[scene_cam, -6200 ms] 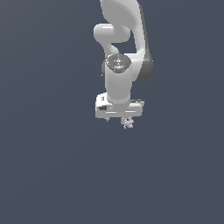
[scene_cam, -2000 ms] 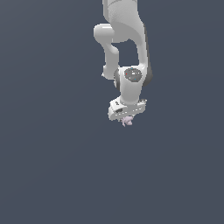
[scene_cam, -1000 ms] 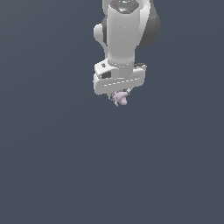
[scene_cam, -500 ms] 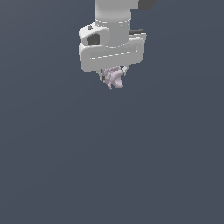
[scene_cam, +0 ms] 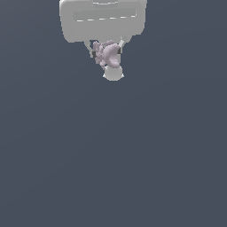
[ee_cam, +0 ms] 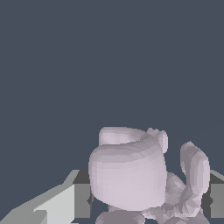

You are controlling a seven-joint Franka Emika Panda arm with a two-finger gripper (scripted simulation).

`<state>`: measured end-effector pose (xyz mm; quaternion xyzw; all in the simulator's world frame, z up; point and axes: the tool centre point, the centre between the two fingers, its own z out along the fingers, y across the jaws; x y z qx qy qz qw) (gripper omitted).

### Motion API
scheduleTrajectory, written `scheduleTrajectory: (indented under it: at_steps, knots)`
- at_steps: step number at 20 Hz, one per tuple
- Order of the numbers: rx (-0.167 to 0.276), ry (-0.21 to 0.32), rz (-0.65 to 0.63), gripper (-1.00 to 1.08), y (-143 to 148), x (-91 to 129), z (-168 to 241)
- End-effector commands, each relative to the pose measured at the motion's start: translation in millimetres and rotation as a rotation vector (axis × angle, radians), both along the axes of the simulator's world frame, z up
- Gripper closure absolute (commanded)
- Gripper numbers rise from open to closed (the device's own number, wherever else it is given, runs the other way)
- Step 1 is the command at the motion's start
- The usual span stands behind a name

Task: Pick up the object and move it to a goal position.

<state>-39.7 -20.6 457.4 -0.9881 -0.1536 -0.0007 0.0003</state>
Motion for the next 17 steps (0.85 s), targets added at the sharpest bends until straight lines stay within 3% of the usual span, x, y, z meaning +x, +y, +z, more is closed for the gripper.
scheduleTrajectory:
  at_steps: [1, 17]
  knots:
    - [0.0, 0.001, 0.0, 1.08, -4.0, 2.0, 15.1]
    - [-0.001, 0.001, 0.0, 1.08, -13.1, 9.0, 50.1]
